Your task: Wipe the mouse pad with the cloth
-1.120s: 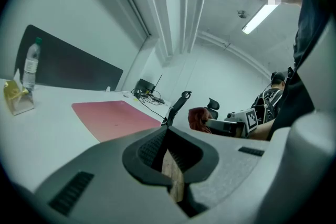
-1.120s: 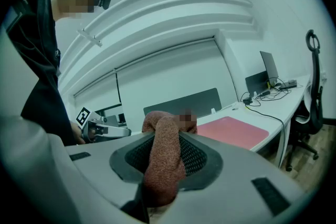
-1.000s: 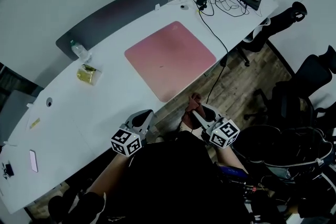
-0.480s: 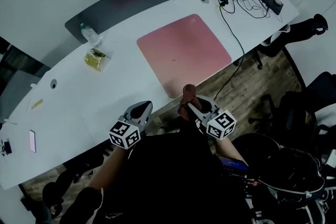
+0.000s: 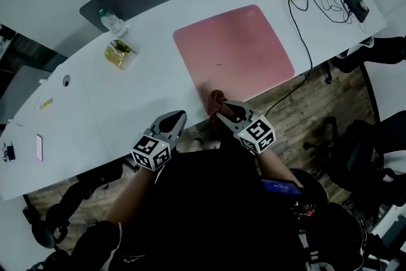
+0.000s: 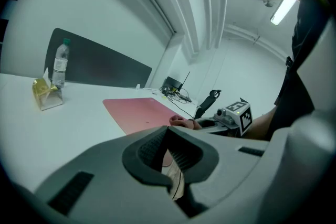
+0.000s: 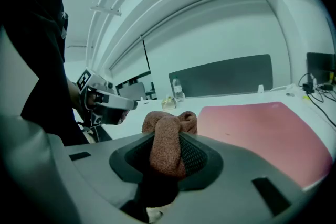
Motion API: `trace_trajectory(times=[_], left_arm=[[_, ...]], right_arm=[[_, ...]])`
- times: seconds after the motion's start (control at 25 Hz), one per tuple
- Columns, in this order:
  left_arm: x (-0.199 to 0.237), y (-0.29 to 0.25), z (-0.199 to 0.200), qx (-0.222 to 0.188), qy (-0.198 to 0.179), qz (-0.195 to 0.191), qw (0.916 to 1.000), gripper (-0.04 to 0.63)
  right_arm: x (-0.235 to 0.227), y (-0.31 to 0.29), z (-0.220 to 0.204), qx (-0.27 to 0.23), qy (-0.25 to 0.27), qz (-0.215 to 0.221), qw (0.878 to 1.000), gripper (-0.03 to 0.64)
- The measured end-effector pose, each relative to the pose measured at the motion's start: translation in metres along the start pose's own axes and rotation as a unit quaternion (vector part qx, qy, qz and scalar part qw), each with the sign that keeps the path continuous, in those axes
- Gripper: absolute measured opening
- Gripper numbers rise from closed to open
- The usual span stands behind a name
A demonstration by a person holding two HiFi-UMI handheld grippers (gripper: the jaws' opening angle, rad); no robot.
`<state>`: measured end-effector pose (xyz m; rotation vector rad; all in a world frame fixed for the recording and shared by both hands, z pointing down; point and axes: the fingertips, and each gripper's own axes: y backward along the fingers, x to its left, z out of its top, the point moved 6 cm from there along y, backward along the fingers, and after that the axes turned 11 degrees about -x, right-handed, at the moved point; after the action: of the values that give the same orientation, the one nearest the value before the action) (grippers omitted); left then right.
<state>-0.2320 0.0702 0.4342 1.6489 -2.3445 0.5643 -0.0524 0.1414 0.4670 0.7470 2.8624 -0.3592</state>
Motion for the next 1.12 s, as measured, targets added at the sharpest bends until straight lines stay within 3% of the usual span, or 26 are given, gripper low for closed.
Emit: trace_trajectory(times=[0.52,0.76,1.12], left_arm=[[0.002,-0.023,-0.012,0.01,0.028,0.054,0.9981,0.008],[-0.006,-0.023,-0.019,0.011,0.037,0.085,0.9956,0.008],[-0.002,-0.032,-0.015,0.021,0.041,0.11,0.9929,0.008]], right_arm=[[-0.019,-0.044,-0.024,0.107,0.054,0.083,0.989,0.13],[-0.02,-0.056,-0.043,0.175,0.111,0.1,0.973,0.133],[-0.022,-0.062,-0.065,0.223,0.176,0.142,0.948,0.133]])
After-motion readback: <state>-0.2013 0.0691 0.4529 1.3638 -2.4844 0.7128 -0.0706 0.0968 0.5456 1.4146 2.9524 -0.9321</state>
